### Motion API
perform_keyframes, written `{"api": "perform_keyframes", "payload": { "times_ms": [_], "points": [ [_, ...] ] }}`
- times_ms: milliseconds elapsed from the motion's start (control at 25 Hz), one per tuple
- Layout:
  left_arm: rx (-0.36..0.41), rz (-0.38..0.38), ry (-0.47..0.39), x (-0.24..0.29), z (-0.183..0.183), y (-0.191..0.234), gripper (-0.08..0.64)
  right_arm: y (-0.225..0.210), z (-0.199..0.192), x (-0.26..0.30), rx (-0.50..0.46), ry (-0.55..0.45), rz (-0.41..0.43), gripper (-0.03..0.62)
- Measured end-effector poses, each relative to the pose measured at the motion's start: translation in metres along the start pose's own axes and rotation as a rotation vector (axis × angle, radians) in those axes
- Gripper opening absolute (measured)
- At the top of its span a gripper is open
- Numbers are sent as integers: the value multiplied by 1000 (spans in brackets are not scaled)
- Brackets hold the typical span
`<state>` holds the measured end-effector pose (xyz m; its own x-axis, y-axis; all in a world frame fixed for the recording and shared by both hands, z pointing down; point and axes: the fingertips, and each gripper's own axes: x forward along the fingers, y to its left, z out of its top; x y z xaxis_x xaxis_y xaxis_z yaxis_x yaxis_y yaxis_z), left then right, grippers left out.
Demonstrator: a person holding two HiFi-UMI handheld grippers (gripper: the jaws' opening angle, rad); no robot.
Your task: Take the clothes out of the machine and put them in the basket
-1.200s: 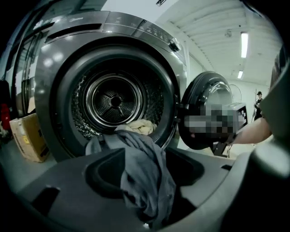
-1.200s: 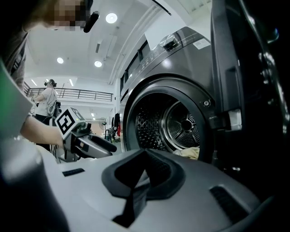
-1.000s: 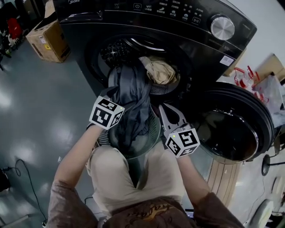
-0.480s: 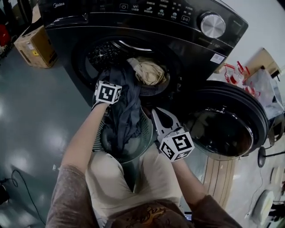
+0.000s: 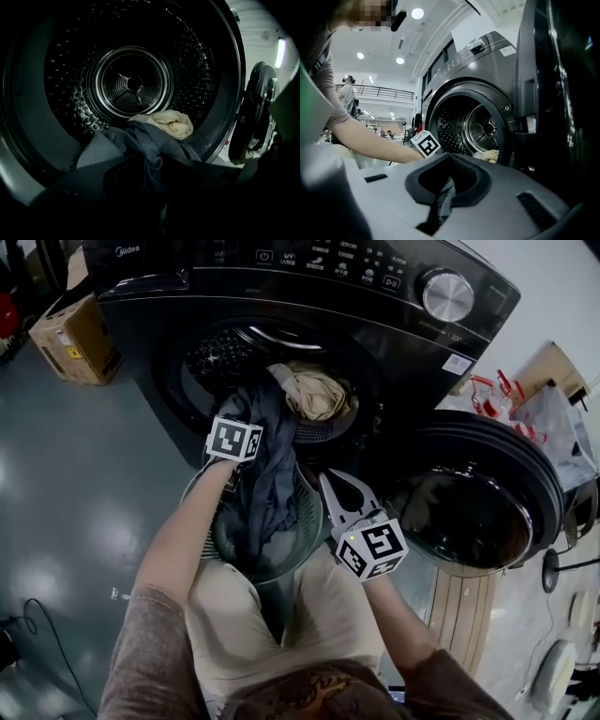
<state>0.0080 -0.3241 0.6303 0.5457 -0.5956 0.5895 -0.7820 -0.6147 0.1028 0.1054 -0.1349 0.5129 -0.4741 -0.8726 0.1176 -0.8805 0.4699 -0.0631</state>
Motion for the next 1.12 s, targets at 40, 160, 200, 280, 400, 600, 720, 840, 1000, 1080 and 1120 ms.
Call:
{"api": "perform_keyframes", "payload": {
  "times_ms": [40, 160, 200, 280, 400, 600, 720, 840, 1000, 1080, 1120],
  "points": [
    [6, -14, 7, -6, 0, -2, 91, 0, 0, 0, -2, 1, 2, -3],
    [28, -89, 10, -30, 0, -17, 81, -5, 2, -1, -3, 1, 0, -3],
    [39, -122, 9, -40, -2, -24, 80, -6, 2, 0, -2, 0, 0, -3],
    [73, -187, 16, -63, -9, -41, 78, -8, 3, 1, -2, -1, 5, -3],
    [135, -265, 46, -100, -25, -68, 78, -8, 3, 4, 1, -4, 18, -3],
    [182, -329, 86, -150, -49, -97, 78, -4, 3, 11, 8, -7, 42, -3],
    [178, -335, 88, -169, -53, -100, 80, 2, 2, 14, 11, -9, 62, -3],
    [173, -335, 92, -179, -55, -100, 81, 7, 2, 16, 14, -10, 74, -3],
    [202, -258, 85, -177, -58, -89, 186, 11, 1, 16, 21, -10, 81, -3],
    [202, -212, 58, -175, -54, -81, 278, 11, 1, 15, 22, -11, 82, -3],
    [194, -198, 38, -175, -49, -78, 318, 10, 1, 15, 22, -11, 80, -3]
  ]
}}
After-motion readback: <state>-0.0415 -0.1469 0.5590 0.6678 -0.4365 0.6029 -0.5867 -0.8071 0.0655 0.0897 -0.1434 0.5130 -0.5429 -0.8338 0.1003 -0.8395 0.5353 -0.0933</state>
